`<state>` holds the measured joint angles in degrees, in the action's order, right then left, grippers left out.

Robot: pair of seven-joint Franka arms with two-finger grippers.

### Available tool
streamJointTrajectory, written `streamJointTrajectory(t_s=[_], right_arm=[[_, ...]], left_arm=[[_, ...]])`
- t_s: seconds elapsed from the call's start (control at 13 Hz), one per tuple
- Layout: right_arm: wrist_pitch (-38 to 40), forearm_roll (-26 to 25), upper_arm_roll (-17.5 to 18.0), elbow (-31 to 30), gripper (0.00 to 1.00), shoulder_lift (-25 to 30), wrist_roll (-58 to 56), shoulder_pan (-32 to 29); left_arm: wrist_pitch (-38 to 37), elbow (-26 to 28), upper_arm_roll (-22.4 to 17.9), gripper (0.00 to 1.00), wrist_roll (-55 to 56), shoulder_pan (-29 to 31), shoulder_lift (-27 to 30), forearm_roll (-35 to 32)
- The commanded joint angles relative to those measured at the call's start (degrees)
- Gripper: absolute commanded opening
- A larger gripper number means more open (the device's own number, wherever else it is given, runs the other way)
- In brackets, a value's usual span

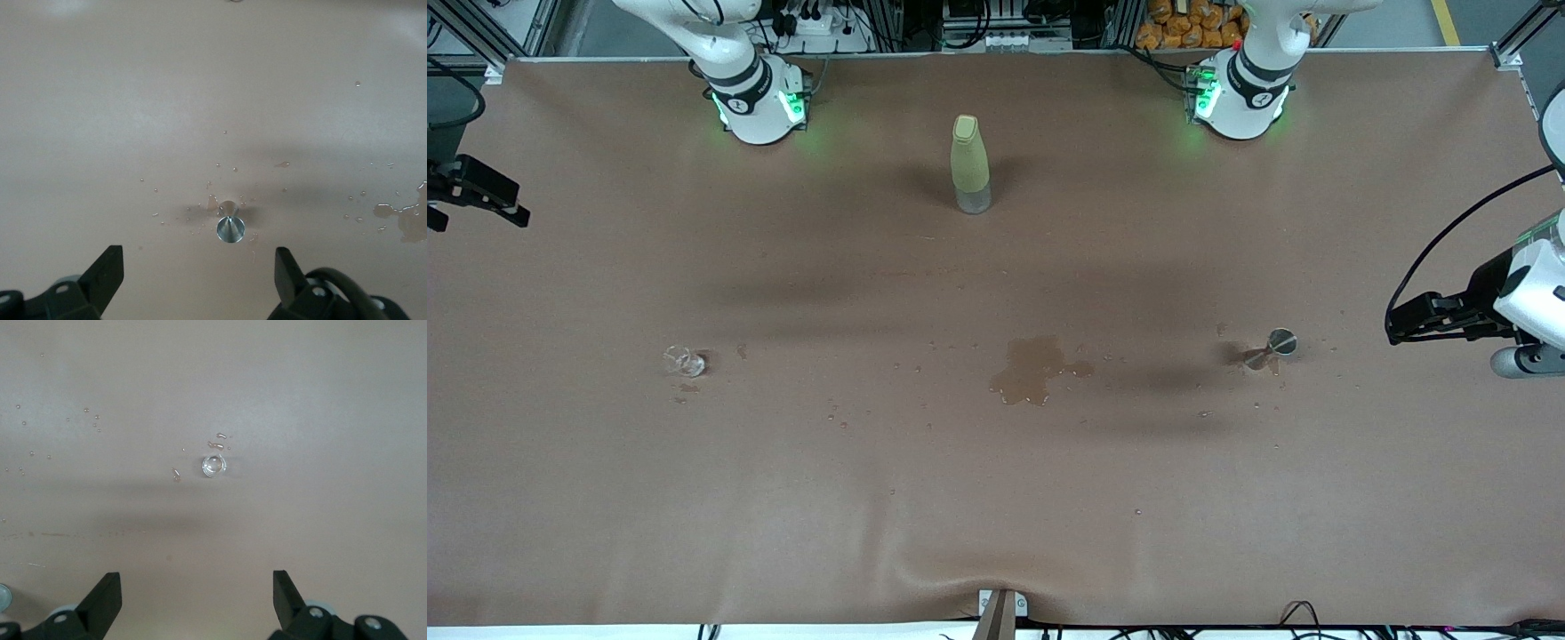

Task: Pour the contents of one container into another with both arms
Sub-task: 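Move the right gripper to the glass cup while the left gripper approaches the jigger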

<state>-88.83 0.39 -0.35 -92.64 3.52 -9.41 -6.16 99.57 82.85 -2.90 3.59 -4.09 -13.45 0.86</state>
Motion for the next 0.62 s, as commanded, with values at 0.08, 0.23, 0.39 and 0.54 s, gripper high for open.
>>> streamJointTrajectory(t_s=[0.08, 0.23, 0.39, 0.54], right_arm=[[0.9, 1.0, 0.3, 0.8, 1.00, -0.4, 0.0, -1.6], [0.2, 1.0, 0.3, 1.9, 1.00, -0.6, 0.1, -1.7], [0.2, 1.0, 0.3, 2.3, 1.00, -0.7, 0.0, -1.7], [0.0, 1.0, 0.4, 2.0, 1.00, -1.1, -0.2, -1.2]], left_arm=[[0.9, 1.8, -0.3, 1.00, 0.0, -0.9, 1.8, 0.0], [0.9, 1.8, -0.3, 1.00, 0.1, -0.8, 1.8, 0.0], [0.8, 1.8, -0.3, 1.00, -0.1, -1.0, 1.7, -0.1], [0.4, 1.9, -0.3, 1.00, 0.0, -1.4, 1.7, -0.1]])
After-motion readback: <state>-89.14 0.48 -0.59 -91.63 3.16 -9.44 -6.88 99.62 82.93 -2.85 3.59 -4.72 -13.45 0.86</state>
